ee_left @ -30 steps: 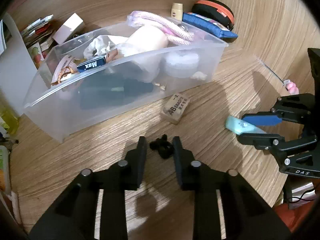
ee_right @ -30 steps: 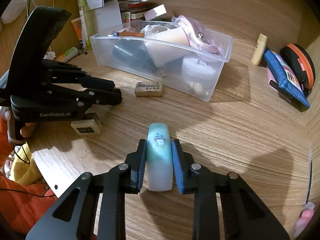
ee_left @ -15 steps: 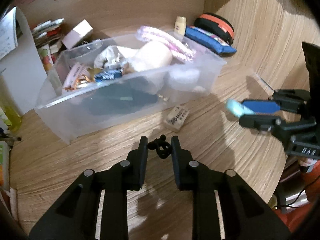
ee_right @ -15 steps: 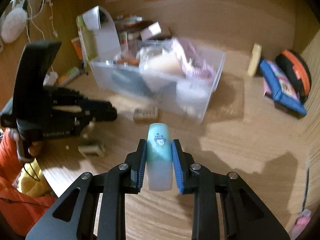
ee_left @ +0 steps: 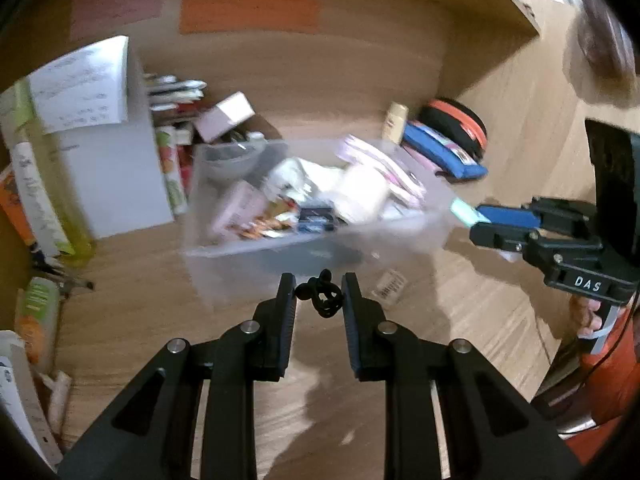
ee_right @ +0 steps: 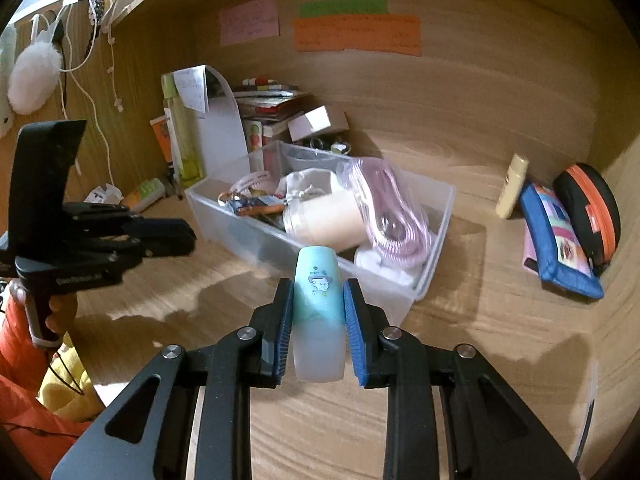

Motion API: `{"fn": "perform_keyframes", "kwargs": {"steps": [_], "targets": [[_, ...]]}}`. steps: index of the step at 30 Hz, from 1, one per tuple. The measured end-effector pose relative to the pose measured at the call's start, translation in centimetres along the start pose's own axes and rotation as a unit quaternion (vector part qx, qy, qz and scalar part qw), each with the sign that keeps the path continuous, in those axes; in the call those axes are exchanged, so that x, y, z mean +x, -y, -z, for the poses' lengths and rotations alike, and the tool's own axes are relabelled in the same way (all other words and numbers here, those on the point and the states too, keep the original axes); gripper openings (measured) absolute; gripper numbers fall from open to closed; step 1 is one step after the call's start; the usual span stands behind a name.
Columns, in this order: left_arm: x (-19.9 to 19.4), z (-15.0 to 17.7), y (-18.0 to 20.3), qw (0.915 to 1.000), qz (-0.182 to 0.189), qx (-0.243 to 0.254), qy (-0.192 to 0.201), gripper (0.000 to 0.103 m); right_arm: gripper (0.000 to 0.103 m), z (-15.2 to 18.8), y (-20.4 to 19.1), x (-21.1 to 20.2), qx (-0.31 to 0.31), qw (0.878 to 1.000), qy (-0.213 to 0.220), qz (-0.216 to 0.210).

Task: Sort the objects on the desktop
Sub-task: 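Lift black clip and light-blue tube toward the clear box, then lower clip and tube into the clear box and open both grippers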

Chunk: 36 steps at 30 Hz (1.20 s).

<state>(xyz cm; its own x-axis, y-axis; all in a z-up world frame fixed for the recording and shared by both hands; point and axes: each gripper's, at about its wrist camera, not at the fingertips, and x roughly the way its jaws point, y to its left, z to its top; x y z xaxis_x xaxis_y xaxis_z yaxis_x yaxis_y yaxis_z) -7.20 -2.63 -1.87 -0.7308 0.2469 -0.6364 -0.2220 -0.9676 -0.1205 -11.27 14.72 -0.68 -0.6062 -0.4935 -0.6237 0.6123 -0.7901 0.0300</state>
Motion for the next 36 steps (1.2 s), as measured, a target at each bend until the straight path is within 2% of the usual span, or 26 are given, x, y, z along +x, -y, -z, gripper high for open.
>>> {"fn": "perform_keyframes", "kwargs": {"steps": [10,20,36], "targets": [[-0.3,-1.9,-2.9,0.9991,-0.026,-0.021,0.025,0.022,0.023,-1.8,1.1,1.9,0.007,1.000,-0.003,-0.003],[2.1,-2.6,-4.9,0.9984,-0.039,-0.038,0.016,0.022,0.023,-2.9,2.3,4.5,0.007,1.000,-0.022,0.000],[3.1,-2.7,-5.5,0.9985,-0.035,-0.038,0.017,0.022,0.023,-3.5,1.7,6.8,-0.007,0.999,-0.044,0.010]]}}
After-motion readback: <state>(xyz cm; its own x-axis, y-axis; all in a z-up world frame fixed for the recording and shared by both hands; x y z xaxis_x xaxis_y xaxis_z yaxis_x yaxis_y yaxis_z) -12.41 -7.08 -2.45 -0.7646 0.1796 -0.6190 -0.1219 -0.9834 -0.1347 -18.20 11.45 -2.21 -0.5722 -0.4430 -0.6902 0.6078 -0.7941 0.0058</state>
